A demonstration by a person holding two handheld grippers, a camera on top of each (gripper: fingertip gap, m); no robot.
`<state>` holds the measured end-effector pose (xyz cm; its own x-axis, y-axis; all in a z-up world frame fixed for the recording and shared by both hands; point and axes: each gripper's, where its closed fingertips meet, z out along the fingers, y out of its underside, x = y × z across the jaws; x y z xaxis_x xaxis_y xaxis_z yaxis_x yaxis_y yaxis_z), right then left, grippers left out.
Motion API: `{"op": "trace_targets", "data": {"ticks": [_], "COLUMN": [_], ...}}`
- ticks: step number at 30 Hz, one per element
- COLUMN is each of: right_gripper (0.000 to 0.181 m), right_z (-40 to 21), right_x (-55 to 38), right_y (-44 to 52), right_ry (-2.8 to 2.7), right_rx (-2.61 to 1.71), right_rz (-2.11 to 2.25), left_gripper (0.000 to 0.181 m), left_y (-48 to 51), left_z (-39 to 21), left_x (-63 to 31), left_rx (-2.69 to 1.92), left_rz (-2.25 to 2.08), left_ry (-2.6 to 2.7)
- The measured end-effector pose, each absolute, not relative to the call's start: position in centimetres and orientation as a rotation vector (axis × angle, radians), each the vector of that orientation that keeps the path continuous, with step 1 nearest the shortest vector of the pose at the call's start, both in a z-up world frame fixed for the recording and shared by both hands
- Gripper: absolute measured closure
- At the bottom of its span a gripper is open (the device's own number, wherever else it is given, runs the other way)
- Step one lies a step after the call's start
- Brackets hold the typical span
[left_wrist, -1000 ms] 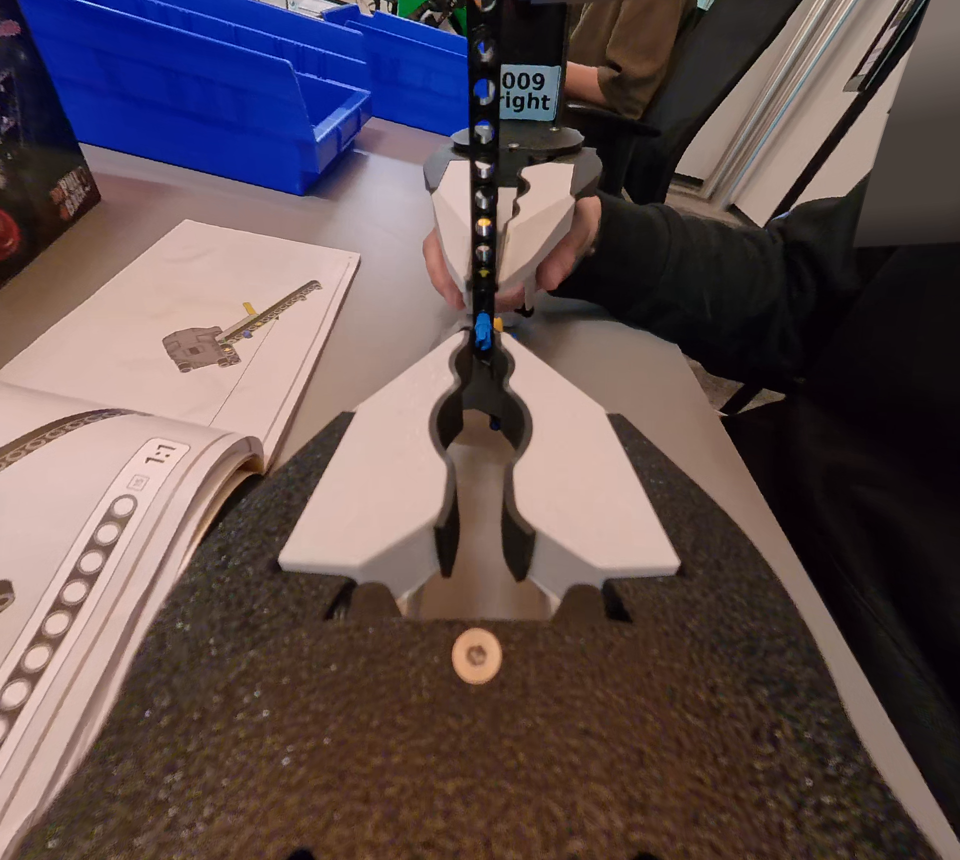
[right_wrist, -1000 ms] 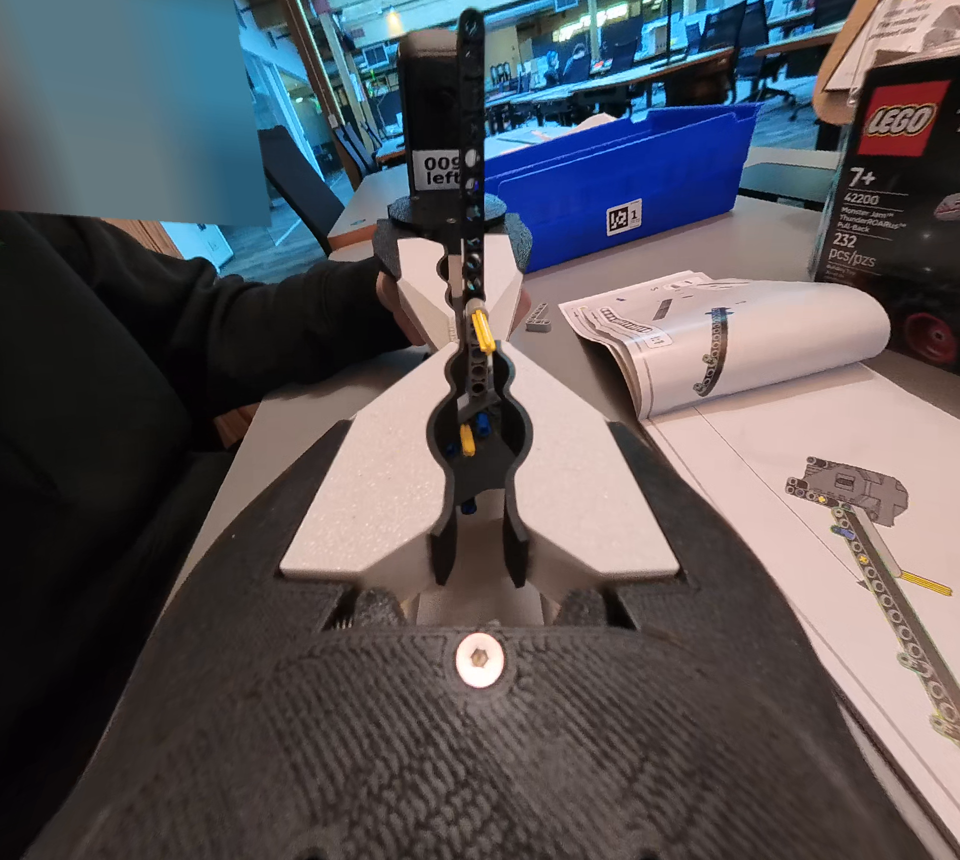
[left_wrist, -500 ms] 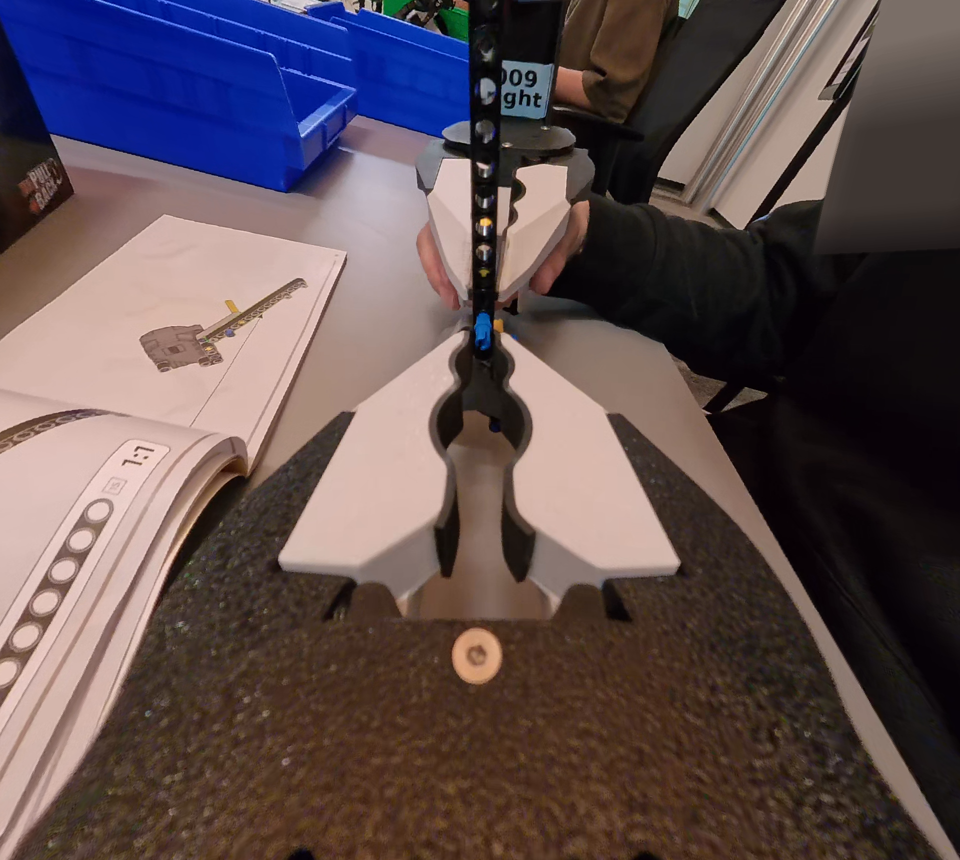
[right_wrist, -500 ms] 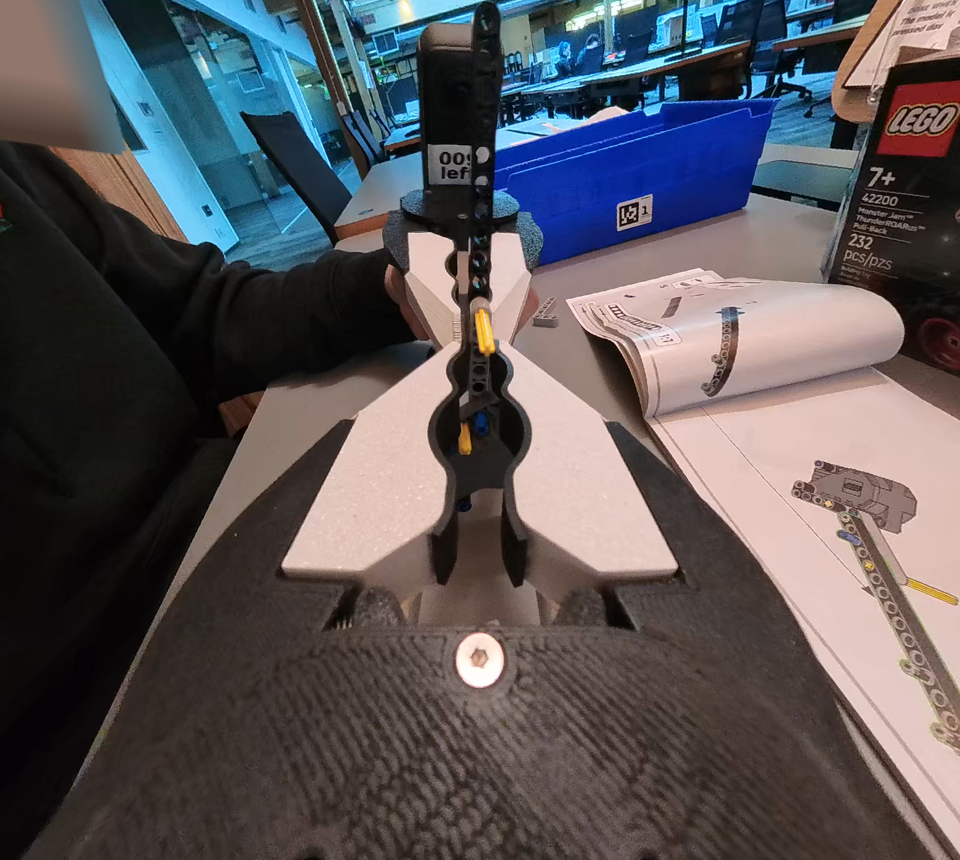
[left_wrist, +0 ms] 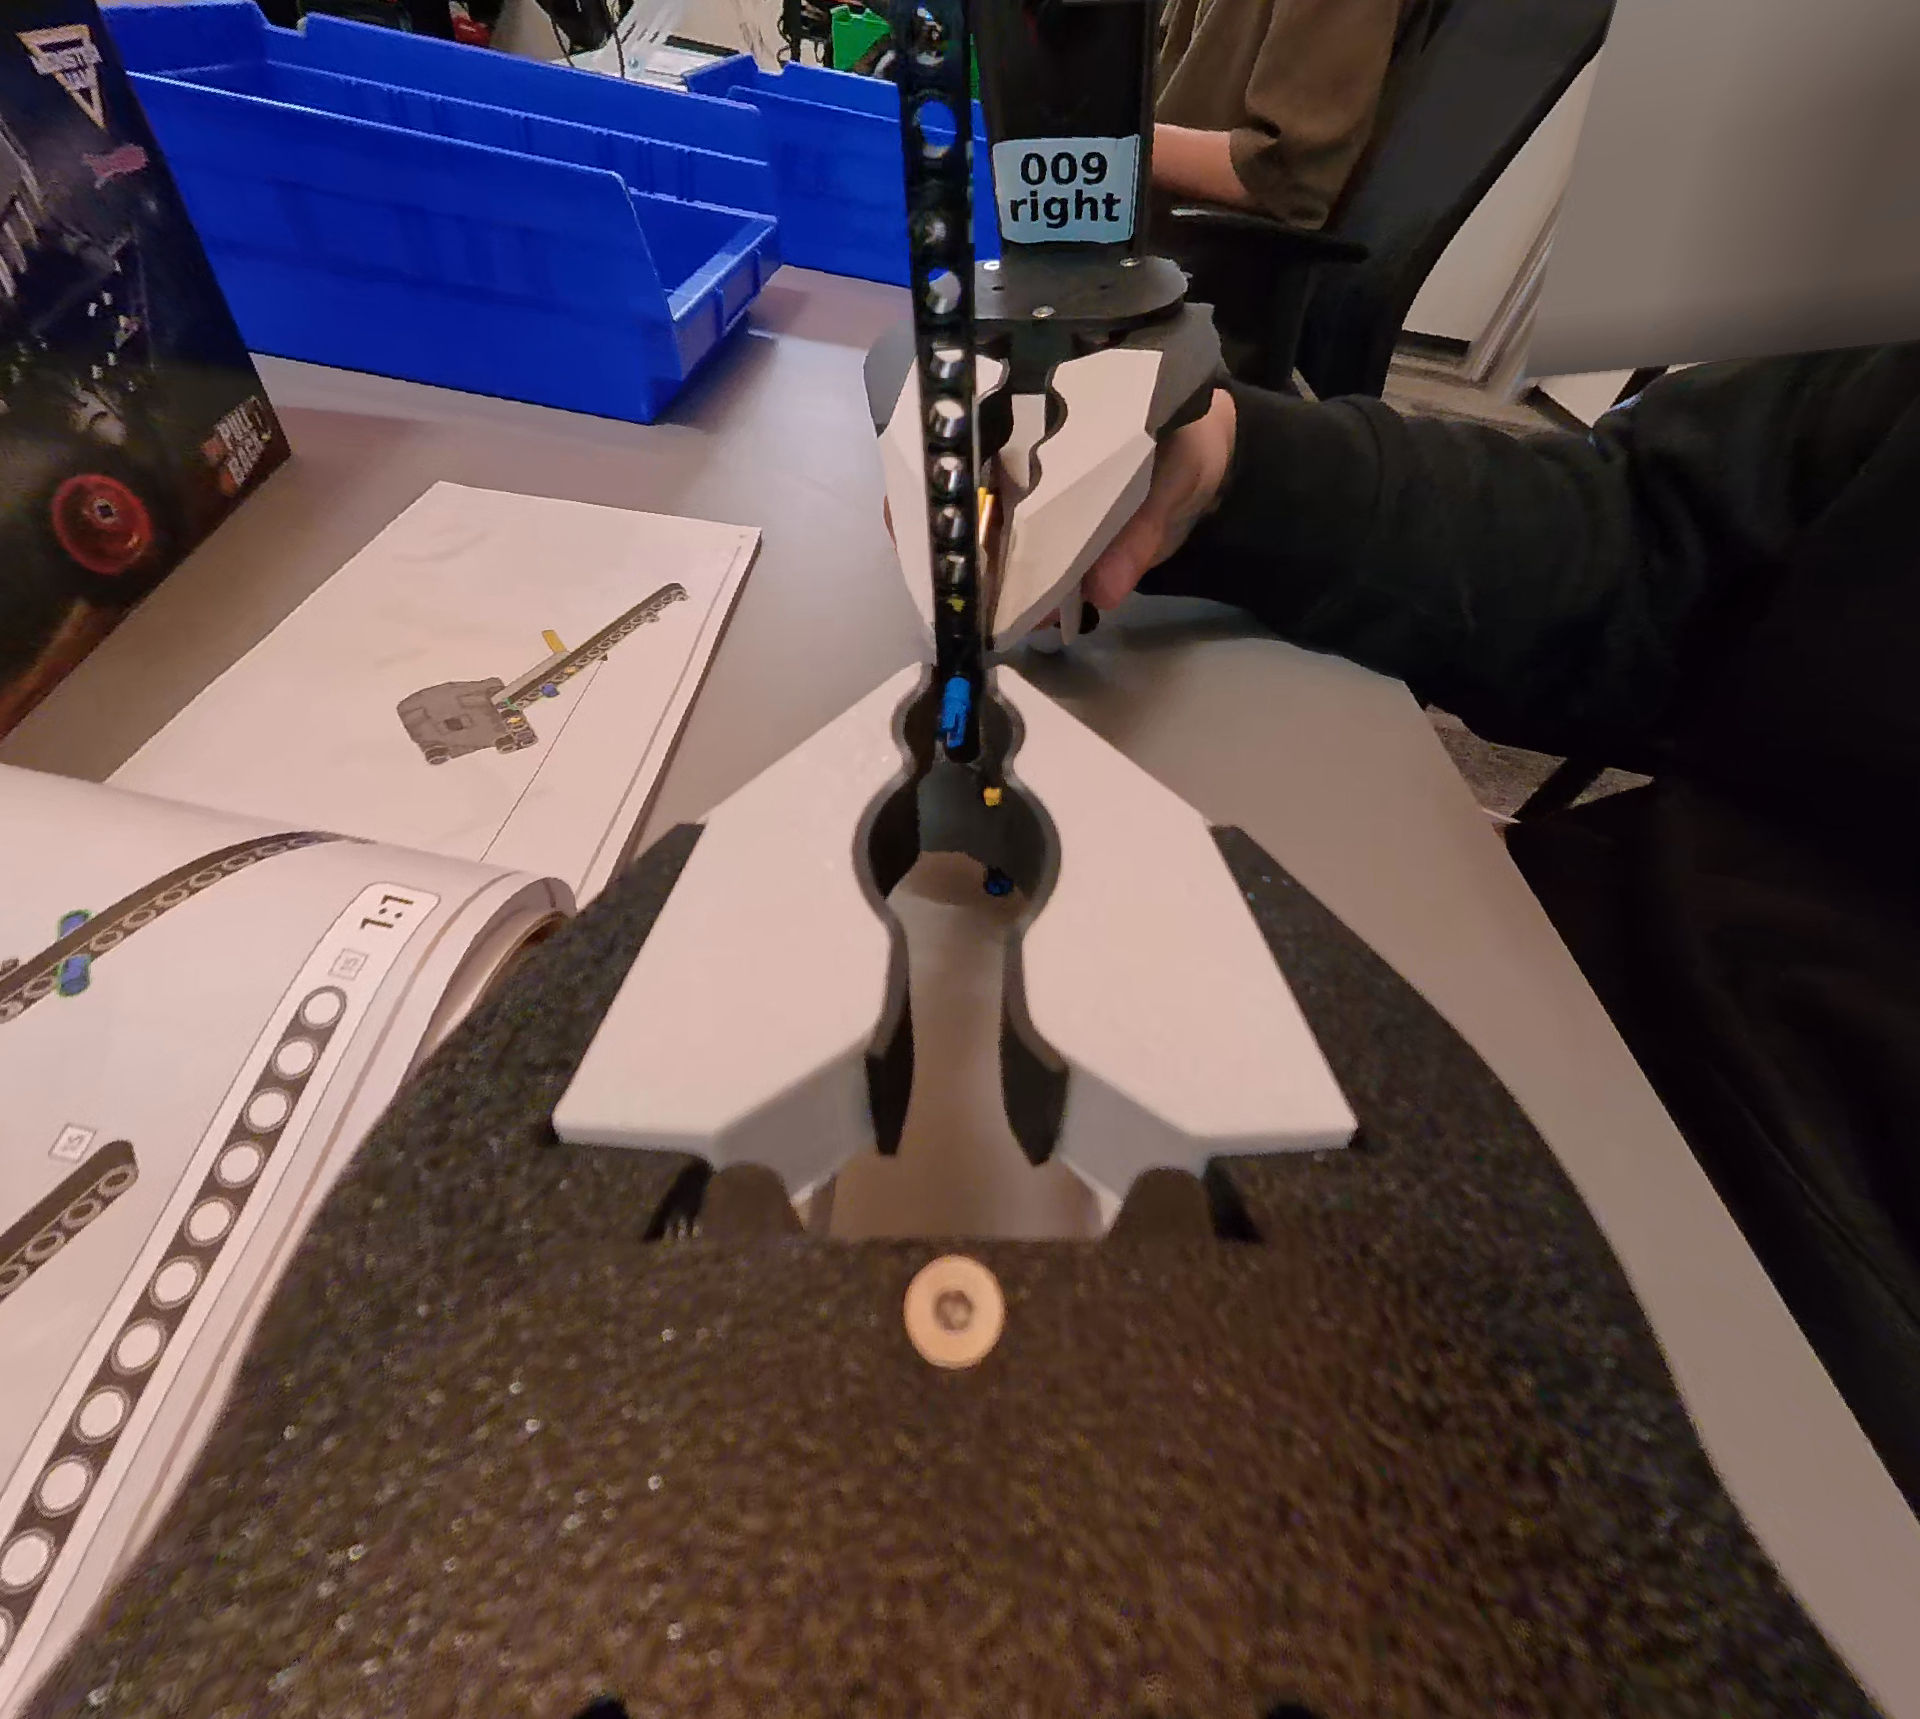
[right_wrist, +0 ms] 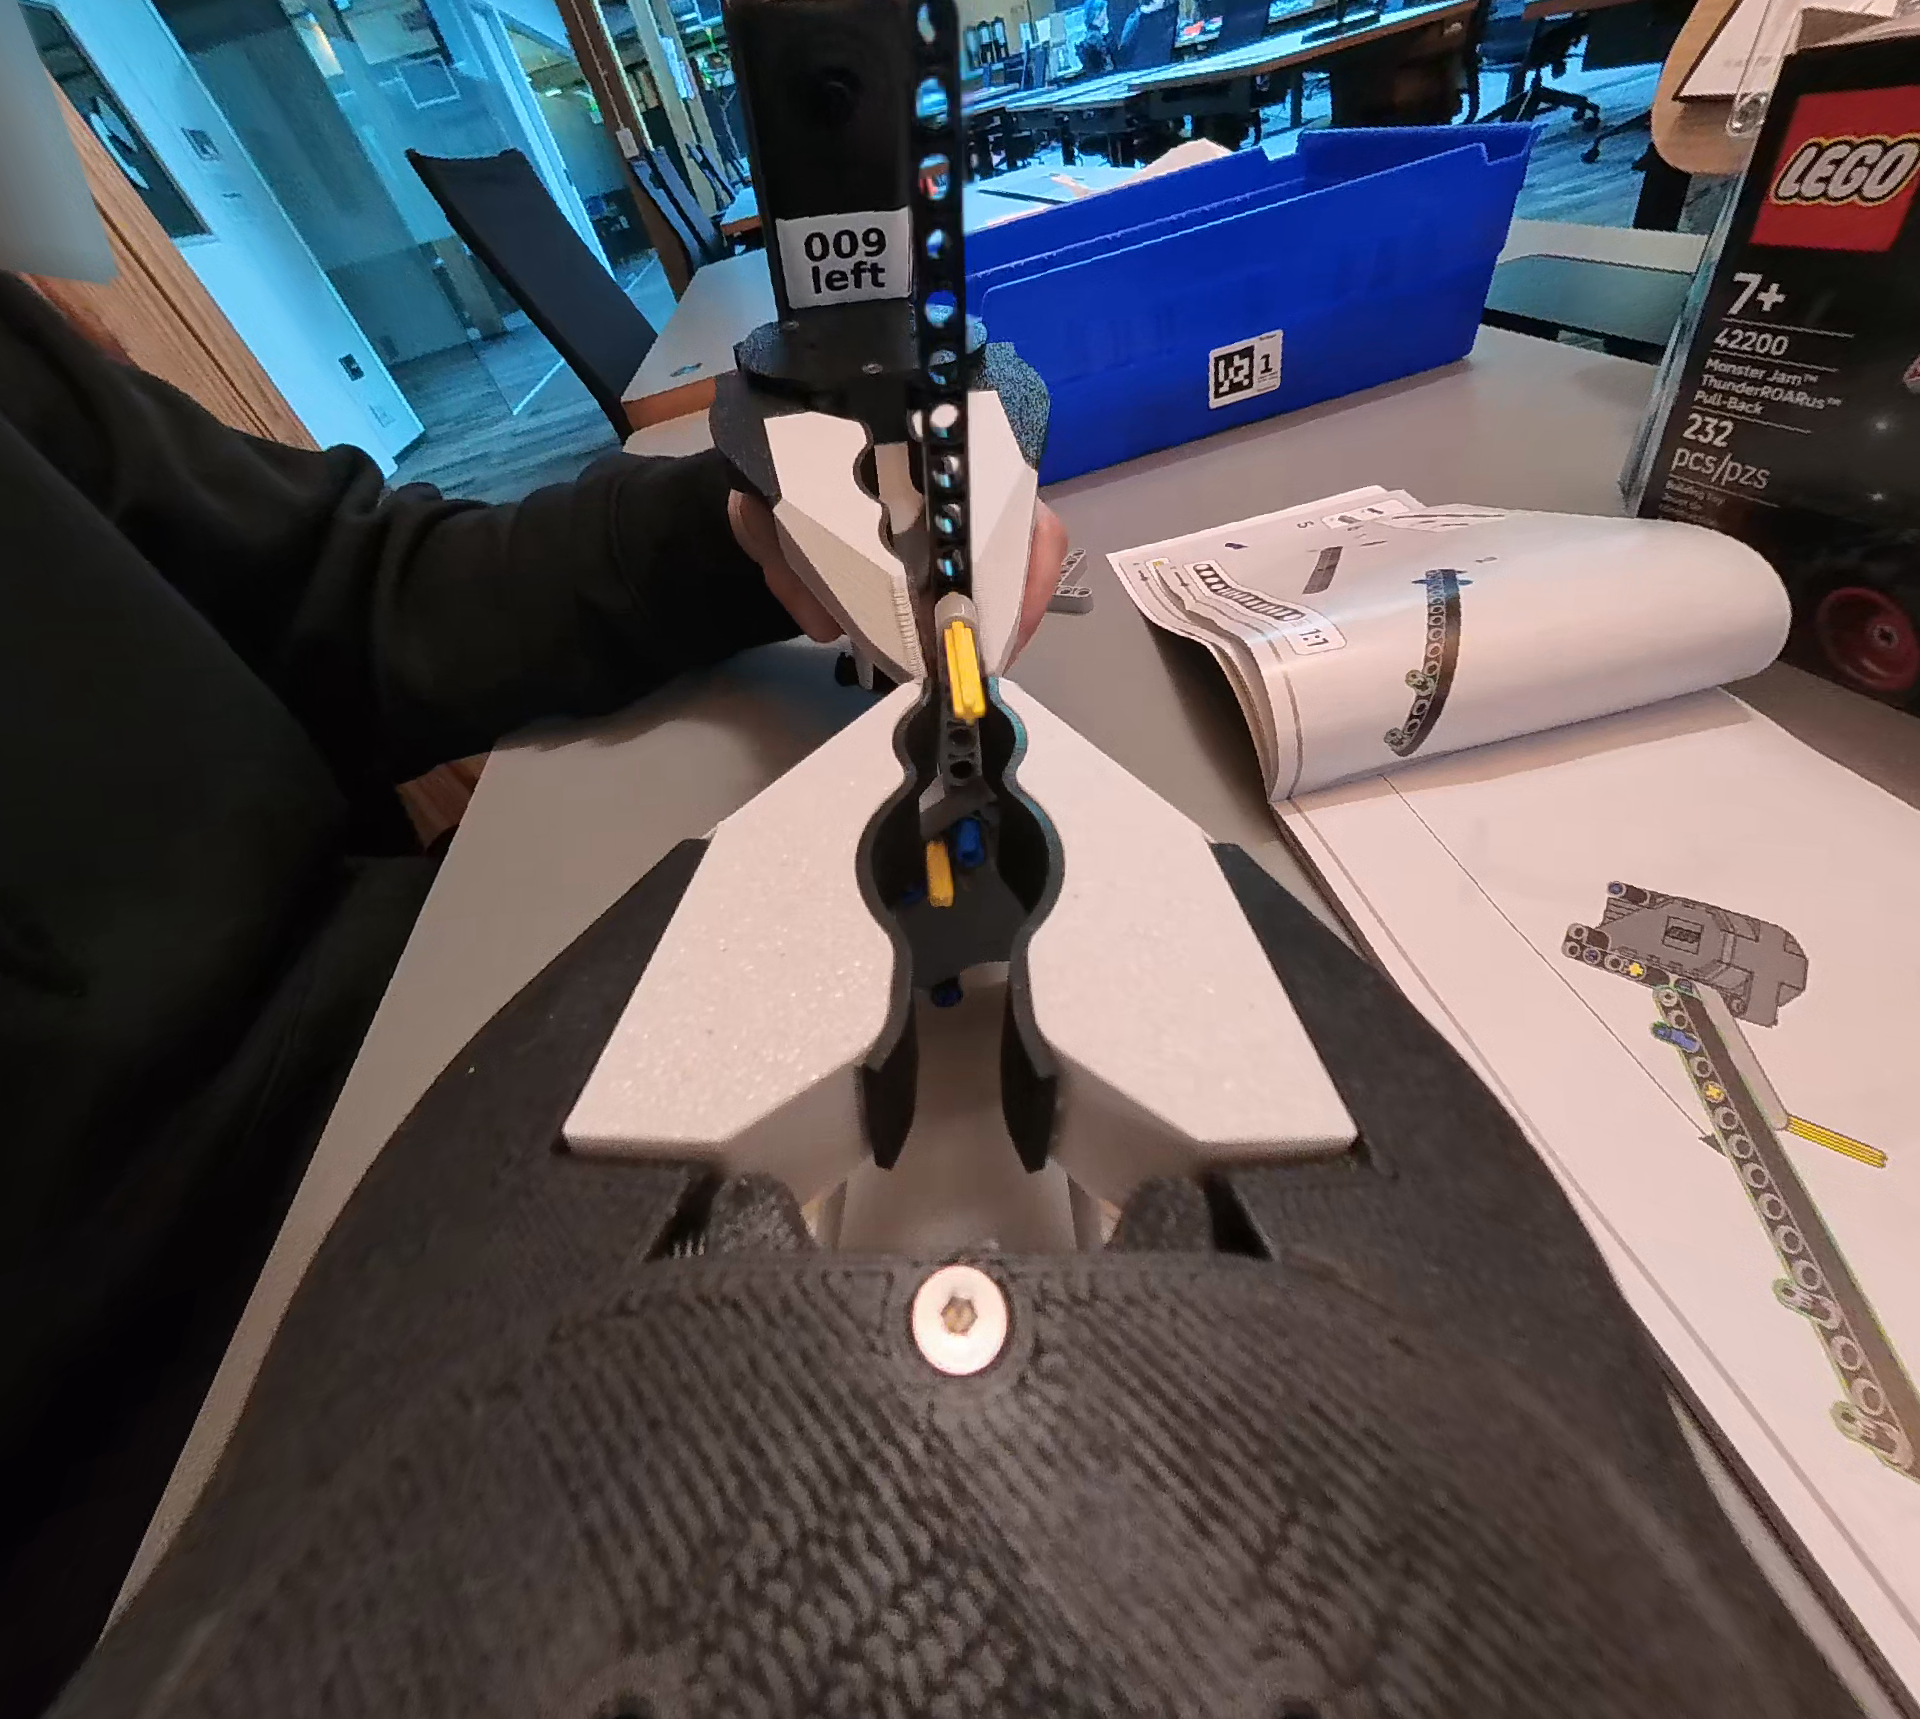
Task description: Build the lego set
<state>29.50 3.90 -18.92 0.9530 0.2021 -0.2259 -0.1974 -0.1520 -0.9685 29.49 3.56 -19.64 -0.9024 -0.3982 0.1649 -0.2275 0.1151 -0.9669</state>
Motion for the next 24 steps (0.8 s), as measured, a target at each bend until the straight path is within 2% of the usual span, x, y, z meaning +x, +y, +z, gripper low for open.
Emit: {"op": "trace_targets", "data": {"ticks": [24], "right_gripper": [0.176], "right_z": [-20.8], "right_x": [28.9], "right_y": [4.4], "right_ry": [-0.025], "right_rx": [-1.825], "right_rz": [0.333], "left_gripper": [0.177], "left_y": [3.8], "left_z": [-21.3], "left_x": [29.1], "left_rx": [-0.626], "left_rz": [-1.785], "left_ry": [2.371]}}
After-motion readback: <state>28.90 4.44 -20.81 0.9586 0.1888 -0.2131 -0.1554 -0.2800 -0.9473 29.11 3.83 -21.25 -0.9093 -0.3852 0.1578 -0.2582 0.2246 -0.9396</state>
